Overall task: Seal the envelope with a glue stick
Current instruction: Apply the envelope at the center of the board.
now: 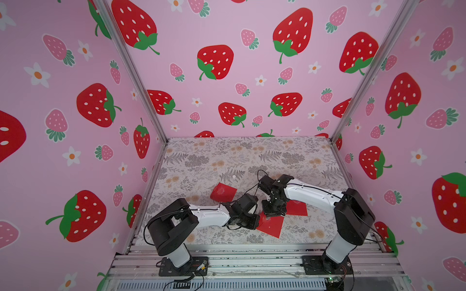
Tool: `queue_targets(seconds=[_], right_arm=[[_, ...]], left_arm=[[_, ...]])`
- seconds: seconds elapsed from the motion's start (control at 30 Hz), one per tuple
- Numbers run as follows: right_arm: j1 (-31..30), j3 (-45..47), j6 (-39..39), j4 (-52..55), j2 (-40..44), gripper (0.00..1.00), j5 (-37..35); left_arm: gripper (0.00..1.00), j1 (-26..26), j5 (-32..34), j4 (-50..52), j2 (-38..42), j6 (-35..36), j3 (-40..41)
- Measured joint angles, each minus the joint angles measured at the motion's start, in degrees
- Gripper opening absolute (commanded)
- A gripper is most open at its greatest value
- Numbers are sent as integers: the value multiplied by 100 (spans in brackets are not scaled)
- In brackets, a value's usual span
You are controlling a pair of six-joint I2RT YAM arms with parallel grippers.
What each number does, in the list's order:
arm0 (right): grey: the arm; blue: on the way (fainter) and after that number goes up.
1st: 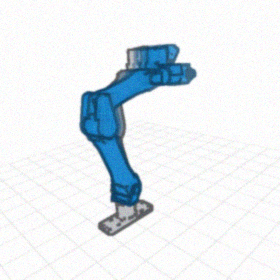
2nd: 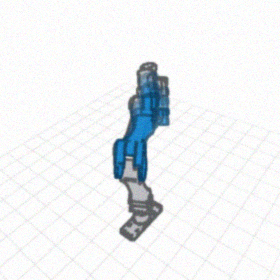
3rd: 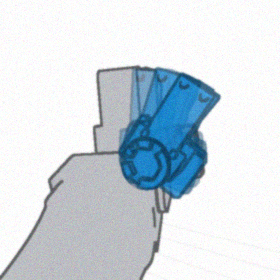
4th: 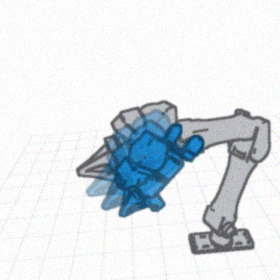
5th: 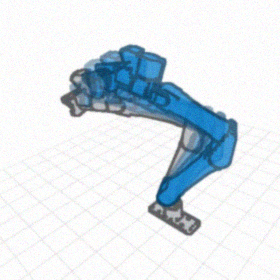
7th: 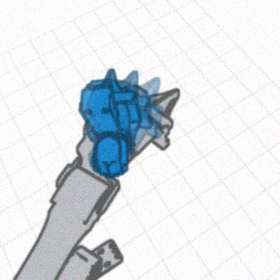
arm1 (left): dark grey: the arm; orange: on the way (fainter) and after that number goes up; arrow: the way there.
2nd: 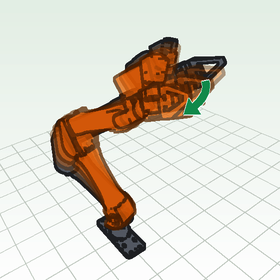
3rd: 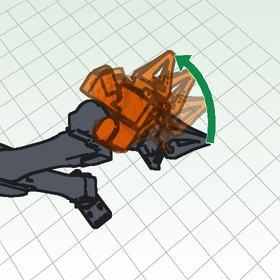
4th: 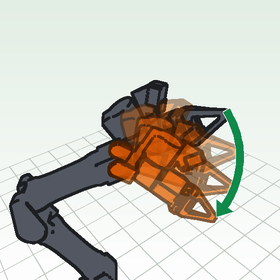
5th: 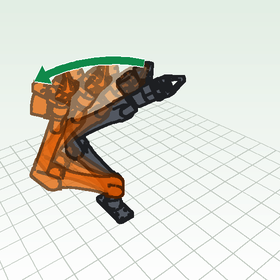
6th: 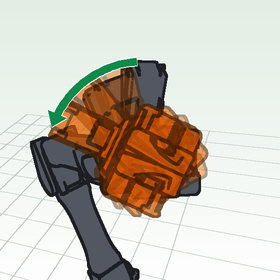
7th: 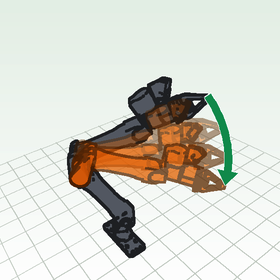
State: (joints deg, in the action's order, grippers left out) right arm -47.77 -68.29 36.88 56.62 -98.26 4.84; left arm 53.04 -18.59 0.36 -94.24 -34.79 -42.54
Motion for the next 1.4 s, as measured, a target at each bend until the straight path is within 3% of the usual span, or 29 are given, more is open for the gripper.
queue_targets(seconds=[0.17, 0.37, 0.53, 0.83, 1.17, 1.4], right_arm=[[85, 136, 7, -162, 81, 0, 195], [90, 63, 20, 304, 96, 0, -616], [87, 33, 15, 437, 81, 0, -767], [85, 153, -17, -118, 83, 0, 350], [35, -11, -24, 549, 24, 0, -778], [33, 184, 13, 72, 142, 0, 22]], left_arm=[[0, 0, 0, 4, 0, 0, 0], [0, 0, -4, -37, 0, 0, 0], [0, 2, -4, -39, 0, 0, 0], [0, 0, -4, -11, -22, 0, 0], [0, 0, -4, -13, -22, -2, 0], [0, 0, -4, -9, -22, -2, 0]])
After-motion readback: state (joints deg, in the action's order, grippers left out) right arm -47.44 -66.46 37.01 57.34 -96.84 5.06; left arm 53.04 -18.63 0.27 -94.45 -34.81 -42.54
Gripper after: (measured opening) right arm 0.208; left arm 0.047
